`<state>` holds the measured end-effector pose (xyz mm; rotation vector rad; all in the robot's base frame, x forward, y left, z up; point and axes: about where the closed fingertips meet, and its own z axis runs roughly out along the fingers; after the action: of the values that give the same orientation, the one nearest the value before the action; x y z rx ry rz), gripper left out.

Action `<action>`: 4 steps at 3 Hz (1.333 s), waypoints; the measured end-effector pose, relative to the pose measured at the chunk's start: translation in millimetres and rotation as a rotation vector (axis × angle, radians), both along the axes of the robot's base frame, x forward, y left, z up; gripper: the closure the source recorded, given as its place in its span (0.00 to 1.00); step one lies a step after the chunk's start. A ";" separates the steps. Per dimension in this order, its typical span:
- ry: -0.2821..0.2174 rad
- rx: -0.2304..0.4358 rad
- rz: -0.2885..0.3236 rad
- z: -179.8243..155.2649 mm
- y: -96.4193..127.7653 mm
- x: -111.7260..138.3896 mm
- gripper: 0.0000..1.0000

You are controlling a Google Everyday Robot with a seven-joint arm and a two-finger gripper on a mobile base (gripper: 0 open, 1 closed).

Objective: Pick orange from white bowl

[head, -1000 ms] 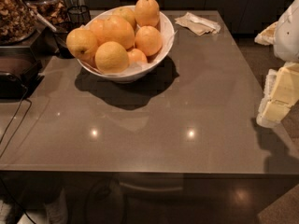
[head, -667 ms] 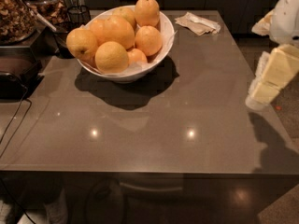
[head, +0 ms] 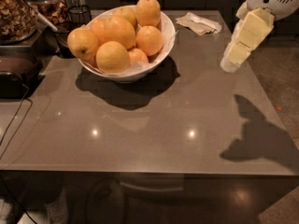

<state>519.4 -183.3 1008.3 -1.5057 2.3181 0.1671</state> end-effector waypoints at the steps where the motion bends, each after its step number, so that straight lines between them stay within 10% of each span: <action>1: -0.035 0.012 -0.001 6.6 4.3 8.2 0.00; 4: -0.001 0.100 -0.019 3.5 75.0 77.0 0.00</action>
Offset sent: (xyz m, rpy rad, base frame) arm 0.0314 0.0264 0.0069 0.1052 -0.0319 0.0073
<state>596.4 -108.3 1011.8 -1.4340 2.2867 0.2728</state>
